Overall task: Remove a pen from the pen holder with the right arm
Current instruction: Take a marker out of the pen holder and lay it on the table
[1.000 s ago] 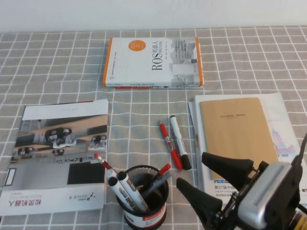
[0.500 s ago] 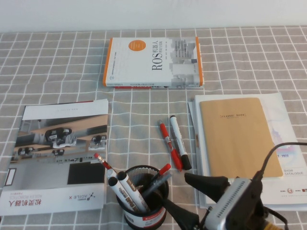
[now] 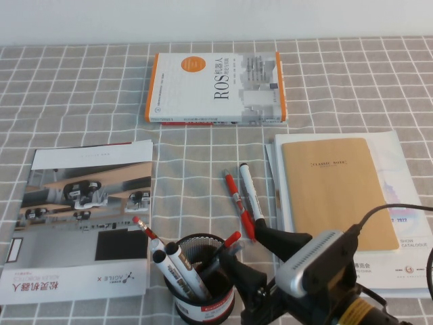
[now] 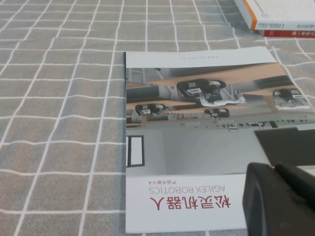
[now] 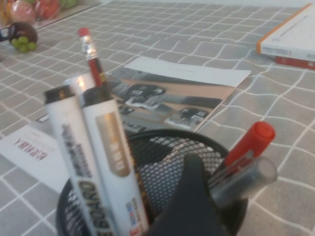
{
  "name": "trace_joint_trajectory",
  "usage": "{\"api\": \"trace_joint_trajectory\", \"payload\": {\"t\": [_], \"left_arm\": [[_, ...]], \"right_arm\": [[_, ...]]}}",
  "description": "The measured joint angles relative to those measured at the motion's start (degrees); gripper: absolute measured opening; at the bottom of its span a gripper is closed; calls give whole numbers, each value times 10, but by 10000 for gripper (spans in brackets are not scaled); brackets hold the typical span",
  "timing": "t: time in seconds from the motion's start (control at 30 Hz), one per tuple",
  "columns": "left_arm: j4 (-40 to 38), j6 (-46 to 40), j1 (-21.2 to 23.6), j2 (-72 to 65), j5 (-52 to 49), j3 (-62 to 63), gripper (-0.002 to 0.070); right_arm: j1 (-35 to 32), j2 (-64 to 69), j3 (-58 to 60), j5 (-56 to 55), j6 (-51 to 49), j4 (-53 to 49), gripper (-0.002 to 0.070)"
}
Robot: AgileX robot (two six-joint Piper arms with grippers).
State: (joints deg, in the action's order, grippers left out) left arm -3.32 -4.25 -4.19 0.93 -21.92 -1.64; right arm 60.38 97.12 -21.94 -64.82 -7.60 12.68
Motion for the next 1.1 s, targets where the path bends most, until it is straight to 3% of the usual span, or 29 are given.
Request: {"api": "trace_joint_trajectory", "payload": {"t": [0.53,0.97,1.1], "left_arm": [[0,0,0,0,0,0,-3],[0,0,0,0,0,0,-3],[0,0,0,0,0,0,-3]], "right_arm": [[0,13,-17,0,-31,46,471],[0,24,-35,-2,-34,27,470],[0,24,-35,-2,-34,20,441]]}}
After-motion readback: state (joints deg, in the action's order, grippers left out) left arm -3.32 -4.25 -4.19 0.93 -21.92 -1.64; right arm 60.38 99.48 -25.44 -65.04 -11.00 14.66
